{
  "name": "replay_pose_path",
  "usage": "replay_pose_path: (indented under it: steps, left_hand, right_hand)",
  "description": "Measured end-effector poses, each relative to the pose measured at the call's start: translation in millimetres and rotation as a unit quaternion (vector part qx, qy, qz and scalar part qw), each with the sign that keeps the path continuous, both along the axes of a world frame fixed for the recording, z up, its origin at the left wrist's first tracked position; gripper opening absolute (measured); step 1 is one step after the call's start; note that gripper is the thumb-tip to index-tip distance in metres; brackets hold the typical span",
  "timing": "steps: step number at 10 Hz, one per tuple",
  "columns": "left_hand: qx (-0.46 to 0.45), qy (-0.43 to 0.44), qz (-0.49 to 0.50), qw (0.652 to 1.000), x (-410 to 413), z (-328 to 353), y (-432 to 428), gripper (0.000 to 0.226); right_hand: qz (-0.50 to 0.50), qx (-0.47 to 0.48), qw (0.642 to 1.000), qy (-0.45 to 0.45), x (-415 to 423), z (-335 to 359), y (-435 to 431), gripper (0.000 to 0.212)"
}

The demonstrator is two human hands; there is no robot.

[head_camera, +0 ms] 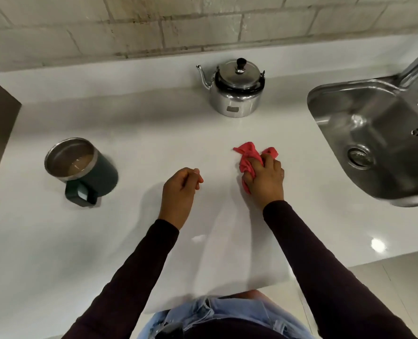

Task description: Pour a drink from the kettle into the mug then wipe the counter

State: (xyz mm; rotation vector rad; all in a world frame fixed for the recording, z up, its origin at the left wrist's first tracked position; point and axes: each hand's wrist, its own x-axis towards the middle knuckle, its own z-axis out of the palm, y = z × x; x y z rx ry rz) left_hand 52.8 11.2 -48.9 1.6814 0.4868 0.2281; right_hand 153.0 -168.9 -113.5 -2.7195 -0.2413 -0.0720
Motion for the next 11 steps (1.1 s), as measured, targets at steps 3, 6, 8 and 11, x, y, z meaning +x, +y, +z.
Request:
replay_pose_path:
  steps: [3,6,8,11]
  left_hand:
    - [-0.015,-0.005,0.023,1.000,55,-10,-69,0.034]
    - [-0.012,0.011,0.062,0.998,87,-19,-89,0.035]
    - [-0.015,0.013,0.064,0.998,93,-17,-84,0.036]
    - [-0.015,-0.007,0.021,1.000,63,8,-74,0.035]
  right_hand:
    - [-0.023,0.013,0.999,-0.033,119,1,-49,0.037]
    - [-0.039,-0.010,0.999,-0.007,241,6,-54,0.041]
    - [-0.027,-0.050,0.998,0.036,265,15,-52,0.048]
    - [0.052,-0.064,0.994,0.070,211,37,-55,0.053]
